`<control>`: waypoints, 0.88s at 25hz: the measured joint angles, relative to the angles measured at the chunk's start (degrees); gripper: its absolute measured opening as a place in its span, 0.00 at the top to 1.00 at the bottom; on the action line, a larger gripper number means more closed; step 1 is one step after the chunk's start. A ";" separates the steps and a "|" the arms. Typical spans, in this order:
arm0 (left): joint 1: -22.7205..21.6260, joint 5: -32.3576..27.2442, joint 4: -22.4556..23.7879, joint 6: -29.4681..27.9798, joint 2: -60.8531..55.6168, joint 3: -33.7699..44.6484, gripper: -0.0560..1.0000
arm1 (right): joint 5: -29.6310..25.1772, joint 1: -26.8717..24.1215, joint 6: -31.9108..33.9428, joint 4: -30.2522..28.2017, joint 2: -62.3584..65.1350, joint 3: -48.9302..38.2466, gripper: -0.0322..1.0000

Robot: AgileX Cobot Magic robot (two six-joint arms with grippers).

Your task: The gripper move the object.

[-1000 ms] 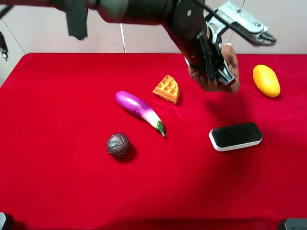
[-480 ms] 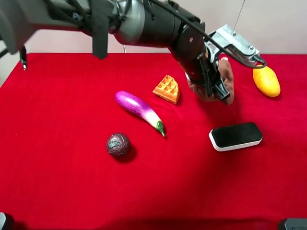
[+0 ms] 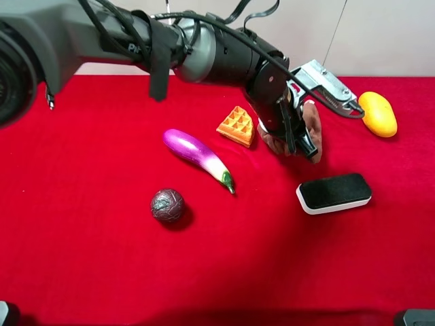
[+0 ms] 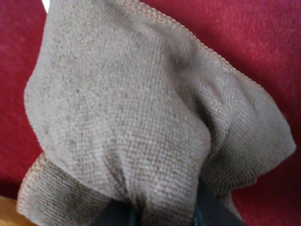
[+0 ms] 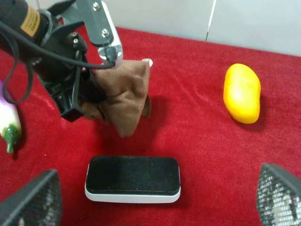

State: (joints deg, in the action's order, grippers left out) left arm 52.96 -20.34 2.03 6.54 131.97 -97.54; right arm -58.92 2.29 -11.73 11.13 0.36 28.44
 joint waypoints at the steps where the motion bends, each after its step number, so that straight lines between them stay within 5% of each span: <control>1: 0.00 0.00 -0.06 0.00 0.29 0.00 0.81 | 0.00 0.00 0.00 0.00 0.00 0.00 0.36; 22: 0.00 -2.58 -0.55 0.00 2.32 0.00 0.81 | 0.00 0.00 0.00 0.11 0.00 0.00 0.36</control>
State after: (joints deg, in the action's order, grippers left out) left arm 52.96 -22.92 1.48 6.54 134.29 -97.54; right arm -58.92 2.29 -11.73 11.24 0.36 28.44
